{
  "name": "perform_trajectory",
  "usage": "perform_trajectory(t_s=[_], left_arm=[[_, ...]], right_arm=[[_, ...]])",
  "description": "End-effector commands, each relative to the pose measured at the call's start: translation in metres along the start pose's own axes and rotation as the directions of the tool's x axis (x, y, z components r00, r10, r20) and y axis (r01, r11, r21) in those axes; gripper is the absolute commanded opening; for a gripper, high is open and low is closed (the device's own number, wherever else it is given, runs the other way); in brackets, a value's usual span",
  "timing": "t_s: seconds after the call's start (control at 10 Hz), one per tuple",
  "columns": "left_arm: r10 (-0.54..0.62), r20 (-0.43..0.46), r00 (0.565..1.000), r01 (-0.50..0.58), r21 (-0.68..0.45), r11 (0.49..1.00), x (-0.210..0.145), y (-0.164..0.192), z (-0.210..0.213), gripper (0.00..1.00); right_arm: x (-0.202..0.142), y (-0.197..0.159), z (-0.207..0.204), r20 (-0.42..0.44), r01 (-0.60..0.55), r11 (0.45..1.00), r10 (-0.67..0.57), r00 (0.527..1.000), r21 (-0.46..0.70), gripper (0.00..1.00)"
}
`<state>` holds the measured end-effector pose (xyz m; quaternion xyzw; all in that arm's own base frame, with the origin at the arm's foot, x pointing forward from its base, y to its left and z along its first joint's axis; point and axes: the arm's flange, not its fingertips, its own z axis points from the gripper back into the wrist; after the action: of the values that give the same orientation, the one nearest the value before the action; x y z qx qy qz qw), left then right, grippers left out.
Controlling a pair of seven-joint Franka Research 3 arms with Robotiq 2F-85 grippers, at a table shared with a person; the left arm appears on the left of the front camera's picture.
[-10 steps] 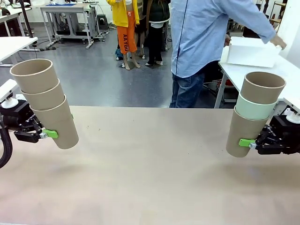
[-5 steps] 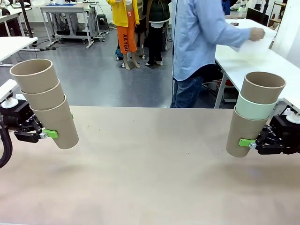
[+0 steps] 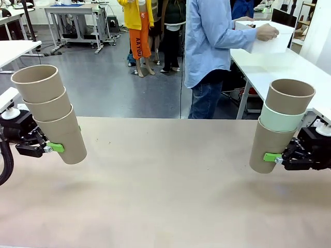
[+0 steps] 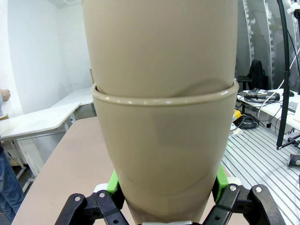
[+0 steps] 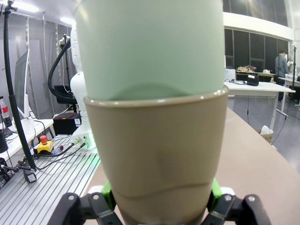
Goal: Stack the cups and store them in the basket.
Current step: Place the stack of Reusable plastic cups into the Pantry Basket.
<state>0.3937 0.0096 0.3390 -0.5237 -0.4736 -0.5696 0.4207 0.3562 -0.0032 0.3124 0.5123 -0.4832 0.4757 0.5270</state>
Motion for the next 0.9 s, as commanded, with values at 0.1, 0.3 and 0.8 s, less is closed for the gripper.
perform_trajectory(t_s=[0.1,0.3,0.8], left_arm=[[-0.015,0.006,1.000,0.015,-0.005,1.000,0.0032,-0.0004,-0.0007,0.85],[-0.015,0.006,1.000,0.015,-0.005,1.000,0.0032,-0.0004,-0.0007,0.85],[-0.015,0.006,1.000,0.015,-0.005,1.000,0.0032,-0.0004,-0.0007,0.85]], right_arm=[[0.0043,-0.0015,-0.0005,0.009,-0.011,1.000,0.011,1.000,-0.009,0.84],[0.0043,-0.0015,-0.0005,0.009,-0.011,1.000,0.011,1.000,-0.009,0.84],[0.0043,-0.0015,-0.0005,0.009,-0.011,1.000,0.011,1.000,-0.009,0.84]])
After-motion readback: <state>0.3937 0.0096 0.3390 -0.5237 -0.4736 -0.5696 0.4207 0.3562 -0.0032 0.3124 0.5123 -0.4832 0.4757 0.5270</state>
